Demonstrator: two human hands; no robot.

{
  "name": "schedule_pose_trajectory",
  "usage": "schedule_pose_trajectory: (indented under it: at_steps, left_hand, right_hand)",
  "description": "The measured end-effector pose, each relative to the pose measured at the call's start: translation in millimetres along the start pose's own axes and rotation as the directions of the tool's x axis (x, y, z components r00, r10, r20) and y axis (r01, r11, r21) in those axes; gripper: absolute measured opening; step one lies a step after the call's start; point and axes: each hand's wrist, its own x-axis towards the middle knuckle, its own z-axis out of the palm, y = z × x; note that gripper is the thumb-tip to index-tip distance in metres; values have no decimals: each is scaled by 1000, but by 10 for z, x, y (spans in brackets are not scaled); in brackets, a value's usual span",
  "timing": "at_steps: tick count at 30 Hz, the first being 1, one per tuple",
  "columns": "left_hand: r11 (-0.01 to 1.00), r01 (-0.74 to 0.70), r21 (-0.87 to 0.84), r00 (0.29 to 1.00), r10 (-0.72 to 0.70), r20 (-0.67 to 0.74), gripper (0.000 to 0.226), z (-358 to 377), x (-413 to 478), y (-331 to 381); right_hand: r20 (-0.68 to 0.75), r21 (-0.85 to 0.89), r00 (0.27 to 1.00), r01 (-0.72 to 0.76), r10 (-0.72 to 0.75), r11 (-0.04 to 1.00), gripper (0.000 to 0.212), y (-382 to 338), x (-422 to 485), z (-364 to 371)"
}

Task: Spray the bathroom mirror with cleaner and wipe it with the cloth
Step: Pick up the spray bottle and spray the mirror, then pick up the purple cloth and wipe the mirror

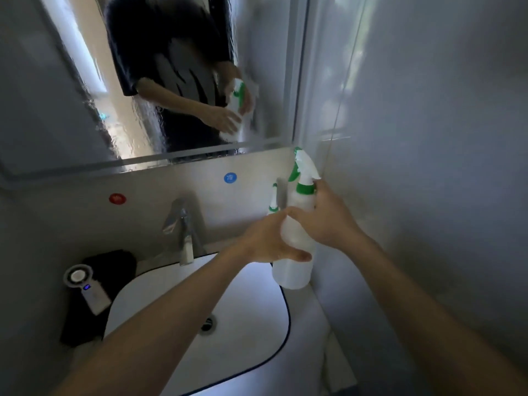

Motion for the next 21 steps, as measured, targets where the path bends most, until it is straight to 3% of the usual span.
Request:
schedule_pose_trajectory:
  at_steps: [4, 10, 16, 21]
  left_hand:
    - [998, 23, -52, 999, -21, 26, 98, 461, -110, -112]
    - [961, 97, -257, 984, -55, 167, 99, 913, -279, -373]
    - [921, 285, -267, 958, -279, 61, 61, 1042, -547, -733]
    - [890, 306, -337, 949, -315, 28, 17, 1121, -783, -988]
  right_hand:
    - [27, 39, 997, -69, 68, 997, 48, 331, -178, 68]
    - [54, 78, 988, -152, 148, 985, 30, 757, -416, 249]
    - [-42, 75, 979, -198, 201, 977, 35, 1147, -599, 514]
    - [-43, 30, 968, -246, 247, 969, 42, 1493, -685, 870]
